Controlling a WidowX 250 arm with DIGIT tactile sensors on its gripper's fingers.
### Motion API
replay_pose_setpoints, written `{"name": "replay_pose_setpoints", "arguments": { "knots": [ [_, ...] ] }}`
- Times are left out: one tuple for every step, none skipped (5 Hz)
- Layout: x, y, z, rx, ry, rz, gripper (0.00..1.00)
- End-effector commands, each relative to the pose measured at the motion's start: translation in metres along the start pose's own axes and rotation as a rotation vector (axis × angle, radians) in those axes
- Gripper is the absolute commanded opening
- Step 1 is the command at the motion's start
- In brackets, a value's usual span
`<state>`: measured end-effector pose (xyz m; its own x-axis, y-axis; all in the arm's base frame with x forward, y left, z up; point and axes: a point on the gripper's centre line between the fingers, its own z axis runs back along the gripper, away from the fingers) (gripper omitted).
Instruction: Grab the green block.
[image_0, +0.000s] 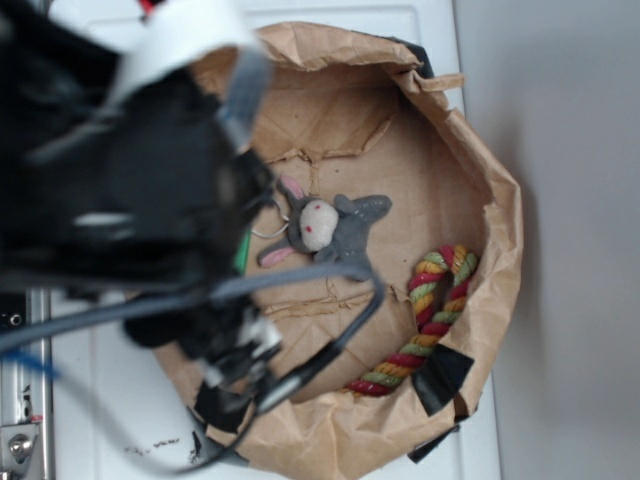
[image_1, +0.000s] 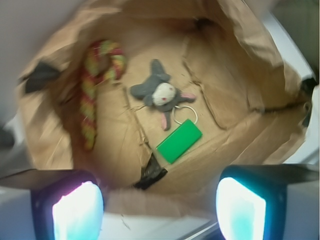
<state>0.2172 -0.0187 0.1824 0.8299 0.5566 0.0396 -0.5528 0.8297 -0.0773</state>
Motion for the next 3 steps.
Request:
{"name": "replay_pose_setpoints", "arguments": {
  "knots": [
    [0.009, 0.003, 0.013, -0.033, -0.040, 0.030, 1.00],
    [0.009, 0.003, 0.013, -0.033, -0.040, 0.030, 1.00],
    [0.024, 0.008, -0.019, -0.024, -0.072, 0.081, 1.00]
  ]
}}
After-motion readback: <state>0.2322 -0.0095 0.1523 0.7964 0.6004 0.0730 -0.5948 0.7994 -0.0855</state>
